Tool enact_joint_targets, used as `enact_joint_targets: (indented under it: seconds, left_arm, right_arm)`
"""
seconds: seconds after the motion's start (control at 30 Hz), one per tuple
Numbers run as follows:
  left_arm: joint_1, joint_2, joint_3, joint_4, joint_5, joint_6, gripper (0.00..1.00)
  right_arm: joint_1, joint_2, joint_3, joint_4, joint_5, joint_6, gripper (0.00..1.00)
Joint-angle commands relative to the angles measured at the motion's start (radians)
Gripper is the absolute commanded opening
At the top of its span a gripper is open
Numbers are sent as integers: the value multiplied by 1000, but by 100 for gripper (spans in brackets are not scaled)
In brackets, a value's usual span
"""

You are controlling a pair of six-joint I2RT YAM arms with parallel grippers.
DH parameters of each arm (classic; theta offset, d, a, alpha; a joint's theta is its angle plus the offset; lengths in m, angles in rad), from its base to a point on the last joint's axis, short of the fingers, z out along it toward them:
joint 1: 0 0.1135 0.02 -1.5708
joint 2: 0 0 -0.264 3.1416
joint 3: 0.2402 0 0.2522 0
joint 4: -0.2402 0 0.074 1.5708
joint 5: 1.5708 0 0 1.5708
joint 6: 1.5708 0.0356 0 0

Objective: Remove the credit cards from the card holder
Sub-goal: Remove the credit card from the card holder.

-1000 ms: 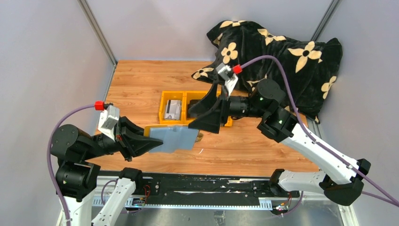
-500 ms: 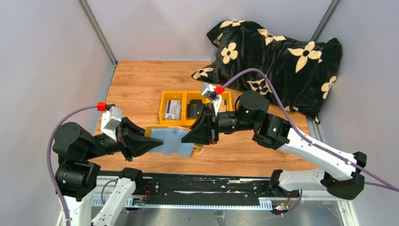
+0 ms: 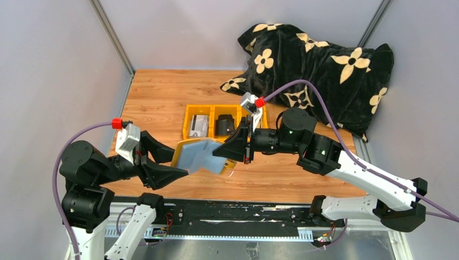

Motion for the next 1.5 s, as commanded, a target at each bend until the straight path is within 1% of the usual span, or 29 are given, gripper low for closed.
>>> enact_joint_targets:
  seconds: [0.0, 0.1, 0.23, 0.27, 0.4, 0.47, 0.53, 0.63, 0.67, 0.73, 0.8, 0.87, 0.93, 1.03, 1.07, 1.1, 1.13, 1.17, 1.23, 1.3, 1.37, 1.43, 1.47]
  left_arm:
    - [-2, 10, 38, -67, 26, 50, 52]
    - [-2, 14, 52, -65, 34, 44, 45]
    - [-2, 4, 58, -48, -5, 29, 38]
    - [-2, -2, 48, -17, -22, 13, 36]
    - [-2, -36, -1, 93, -110, -81, 32]
    - [-2, -43, -7, 97, -146, -84, 31]
    - [-2, -41, -12, 97, -126, -81, 33]
    - [-2, -42, -27, 100, -99, -84, 44]
    - [-2, -45, -33, 100, -96, -83, 45]
    - [-2, -50, -47, 97, -89, -89, 46]
    - [-2, -52, -65, 98, -76, -93, 45]
    - [-2, -56, -73, 100, -76, -90, 42]
    - [-2, -60, -70, 102, -86, -79, 34]
    - [-2, -59, -47, 95, -116, -70, 14]
    - [-2, -59, -40, 95, -118, -71, 9]
    - [-2, -59, -35, 96, -114, -71, 5]
    - [-2, -58, -31, 96, -106, -71, 1]
    - [-2, -58, -31, 95, -98, -69, 0]
    - [-2, -59, -28, 83, -91, -61, 0]
    - [-2, -60, -32, 81, -77, -54, 0]
    - [-2, -58, -36, 80, -57, -48, 0]
    - [-2, -55, -49, 80, -37, -39, 0]
    - [-2, -53, -56, 80, -30, -37, 0]
  right_arm:
    - [6, -34, -7, 20, 0, -26, 0]
    - [5, -41, -6, 10, -9, -37, 0]
    - [6, -38, -6, 26, -43, -30, 0]
    - [6, -33, -5, 34, -57, -24, 0]
    - [12, -5, 4, 69, -112, 6, 0]
    - [18, 5, 9, 77, -124, 9, 0]
    - [20, 6, 9, 82, -123, 13, 0]
    - [20, 6, 9, 88, -122, 18, 0]
    - [21, 7, 7, 93, -125, 23, 0]
    - [21, 14, 5, 136, -131, 34, 0]
    - [22, 30, 11, 154, -146, 44, 0]
    - [24, 43, 15, 173, -160, 54, 0]
    - [24, 50, 12, 184, -173, 60, 0]
    - [23, 37, -2, 179, -169, 47, 0]
    - [22, 26, -8, 167, -159, 36, 2]
    - [20, 15, -14, 147, -144, 21, 8]
    - [11, -4, -18, 123, -128, 4, 16]
    - [-1, -18, -20, 93, -116, -10, 23]
    - [-36, -46, -23, 54, -111, -26, 36]
    - [-66, -61, -1, -13, -100, -61, 46]
    - [-92, -51, 56, -80, -96, -120, 51]
    - [-100, -10, 151, -177, -134, -187, 55]
    - [-100, 24, 204, -198, -160, -200, 63]
